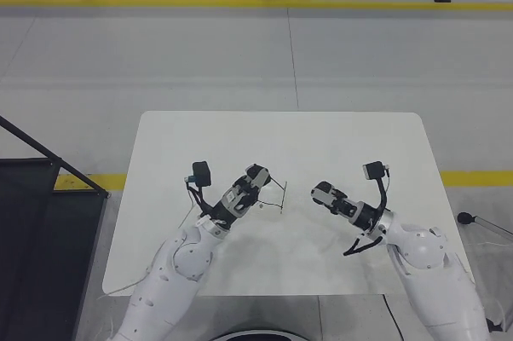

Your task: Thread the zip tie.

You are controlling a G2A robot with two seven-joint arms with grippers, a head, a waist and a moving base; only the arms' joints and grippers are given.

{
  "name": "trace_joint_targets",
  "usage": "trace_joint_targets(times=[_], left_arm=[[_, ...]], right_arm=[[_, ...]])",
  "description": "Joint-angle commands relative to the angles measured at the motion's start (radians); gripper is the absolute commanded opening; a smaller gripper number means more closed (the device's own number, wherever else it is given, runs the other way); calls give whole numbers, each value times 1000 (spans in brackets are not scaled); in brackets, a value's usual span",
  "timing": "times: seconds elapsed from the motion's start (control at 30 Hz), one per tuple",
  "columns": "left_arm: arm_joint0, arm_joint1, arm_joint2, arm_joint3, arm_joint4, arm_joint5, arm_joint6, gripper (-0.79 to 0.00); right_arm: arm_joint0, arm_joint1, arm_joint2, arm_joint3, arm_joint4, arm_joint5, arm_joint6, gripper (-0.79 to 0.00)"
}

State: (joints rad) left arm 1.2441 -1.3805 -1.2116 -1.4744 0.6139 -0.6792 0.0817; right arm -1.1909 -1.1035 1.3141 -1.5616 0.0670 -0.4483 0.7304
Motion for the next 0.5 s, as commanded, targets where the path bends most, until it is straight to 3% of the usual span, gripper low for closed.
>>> trace_joint_targets(times=[0.0, 0.27, 0.47], left_arm=[[28, 9, -37, -25, -7, 0, -22, -785], [105, 30, -138, -97, -79, 2, -51, -785], [112, 30, -140, -119, -104, 12, -46, -785]], right_arm=[[0, 0, 0, 1, 6, -1, 2, 0], [-4, 0, -3, -8, 0, -3, -4, 0], [6, -1, -50, -117, -243, 72, -48, 0]])
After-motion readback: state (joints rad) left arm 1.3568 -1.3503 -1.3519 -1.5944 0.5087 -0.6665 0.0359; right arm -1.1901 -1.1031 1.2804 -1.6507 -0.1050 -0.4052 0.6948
